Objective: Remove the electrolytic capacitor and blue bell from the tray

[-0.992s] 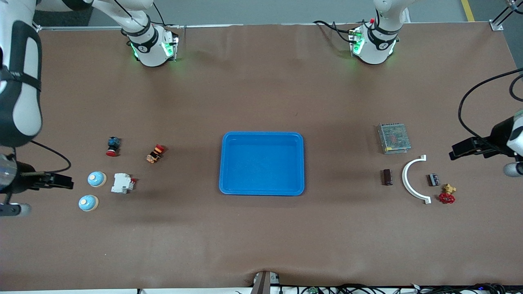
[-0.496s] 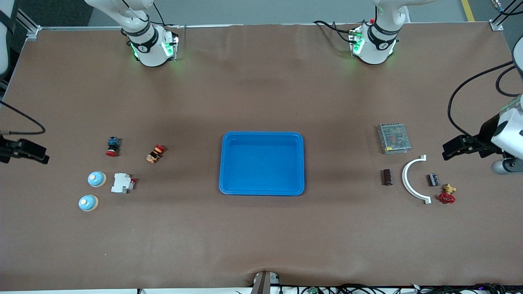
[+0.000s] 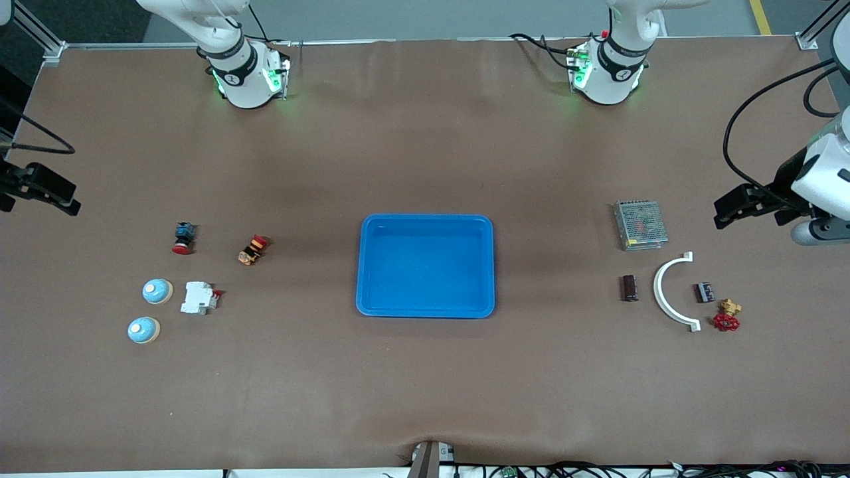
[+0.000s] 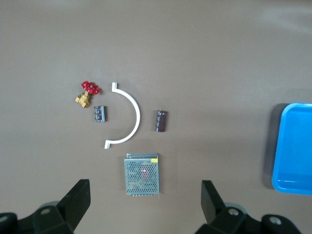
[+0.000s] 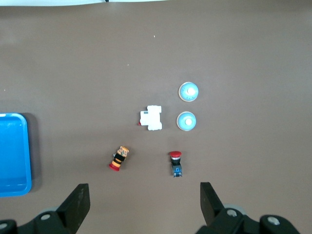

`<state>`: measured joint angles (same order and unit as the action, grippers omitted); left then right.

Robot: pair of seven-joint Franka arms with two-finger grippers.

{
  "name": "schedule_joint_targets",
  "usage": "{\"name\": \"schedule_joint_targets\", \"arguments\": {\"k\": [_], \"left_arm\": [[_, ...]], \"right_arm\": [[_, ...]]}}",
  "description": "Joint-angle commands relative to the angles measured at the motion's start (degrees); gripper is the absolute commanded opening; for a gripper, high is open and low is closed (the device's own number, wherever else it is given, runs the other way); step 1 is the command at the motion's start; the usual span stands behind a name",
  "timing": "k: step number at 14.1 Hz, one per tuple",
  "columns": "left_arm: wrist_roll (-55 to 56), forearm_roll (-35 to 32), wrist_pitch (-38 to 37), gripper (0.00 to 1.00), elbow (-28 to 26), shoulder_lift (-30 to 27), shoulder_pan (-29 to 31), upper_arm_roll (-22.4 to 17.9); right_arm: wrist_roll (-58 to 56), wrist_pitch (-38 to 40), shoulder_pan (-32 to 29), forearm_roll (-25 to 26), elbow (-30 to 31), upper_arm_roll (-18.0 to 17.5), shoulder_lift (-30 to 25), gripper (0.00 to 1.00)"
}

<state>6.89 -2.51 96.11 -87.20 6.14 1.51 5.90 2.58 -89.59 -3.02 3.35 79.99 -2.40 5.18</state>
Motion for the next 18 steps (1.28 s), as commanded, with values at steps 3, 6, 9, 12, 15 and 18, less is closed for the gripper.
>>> {"name": "schedule_joint_targets", "arguments": {"k": [3,6,9,12,15,18], "left_arm": [[-0.7,3.3,0.7,1.0,-2.5,-3.0,0.6,-0.7],[-0.8,3.4,0.7,1.0,0.2,-2.4,1.3,-0.7],[-0.9,3.4,0.7,1.0,0.5,-2.1,1.2,-0.7],[-0.6,3.0,0.5,1.0,0.8,-2.6,1.0,-0.4],[-1.1,2.4,0.0,1.0,1.0,-2.6,1.0,-0.4],[-3.6,2.6,-0.7,1.0,0.8,-3.0,1.2,-0.4]], "right_arm": [[1.0,-1.2,0.0,0.5,5.5,0.1,-5.4,1.0],[1.0,-1.7,0.0,0.2,5.1,0.0,-6.2,1.0],[1.0,-4.3,0.1,0.1,5.2,0.0,-6.7,1.0],[0.6,-6.1,0.3,0.2,4.9,-0.2,-7.1,1.0],[0.4,-6.5,0.4,0.1,4.4,-0.3,-7.7,1.0],[0.5,-6.9,0.4,0.0,4.1,-0.3,-7.8,1.0]]}}
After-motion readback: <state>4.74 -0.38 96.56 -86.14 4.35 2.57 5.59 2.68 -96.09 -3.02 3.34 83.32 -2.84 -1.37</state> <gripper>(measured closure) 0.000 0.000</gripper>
